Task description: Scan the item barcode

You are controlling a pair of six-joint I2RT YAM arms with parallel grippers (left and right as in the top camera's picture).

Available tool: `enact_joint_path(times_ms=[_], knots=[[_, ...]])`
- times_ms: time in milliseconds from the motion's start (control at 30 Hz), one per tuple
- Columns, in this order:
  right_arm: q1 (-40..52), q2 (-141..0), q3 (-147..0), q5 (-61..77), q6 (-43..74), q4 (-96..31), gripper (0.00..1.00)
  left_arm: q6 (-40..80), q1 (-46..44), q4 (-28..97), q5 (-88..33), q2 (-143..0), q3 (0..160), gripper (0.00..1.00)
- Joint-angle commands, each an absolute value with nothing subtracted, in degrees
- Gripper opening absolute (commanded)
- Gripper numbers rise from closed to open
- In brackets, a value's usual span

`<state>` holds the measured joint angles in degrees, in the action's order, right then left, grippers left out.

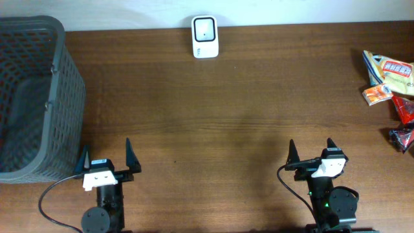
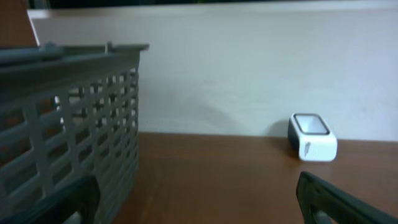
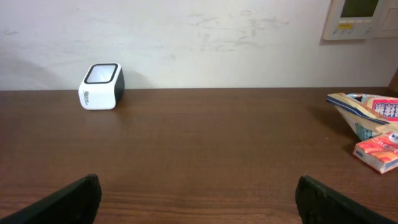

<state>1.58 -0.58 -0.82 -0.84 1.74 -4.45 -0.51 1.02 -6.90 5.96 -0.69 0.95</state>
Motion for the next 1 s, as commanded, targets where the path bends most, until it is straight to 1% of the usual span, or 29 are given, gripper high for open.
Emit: enact_joint_path(times_ms=[0,33,367,567,967], knots=[[1.5,-0.2,-0.3,-1.3,2.4,-4.6,0.98,-1.8,2.1,1.4,5.3,-0.3,0.5,0.99],[1.5,-0.2,-0.3,-1.3,2.4,-4.6,0.98,-1.8,2.1,4.5,5.2,-0.3,0.5,0.99],[1.5,-0.2,-0.3,-1.3,2.4,-4.6,0.99,-1.8,3.8,4.8,2.7,-0.3,0.5,0.99],[1.5,-0.2,-0.3,-1.3,2.4,-4.6,0.99,-1.8,-0.3,4.8,2.7,-0.3,0.5,0.99],[1.5,-0.2,-0.3,-1.3,2.4,-4.6,0.99,-1.8,-0.3,4.7,2.9,-0.3,0.5,0.99]])
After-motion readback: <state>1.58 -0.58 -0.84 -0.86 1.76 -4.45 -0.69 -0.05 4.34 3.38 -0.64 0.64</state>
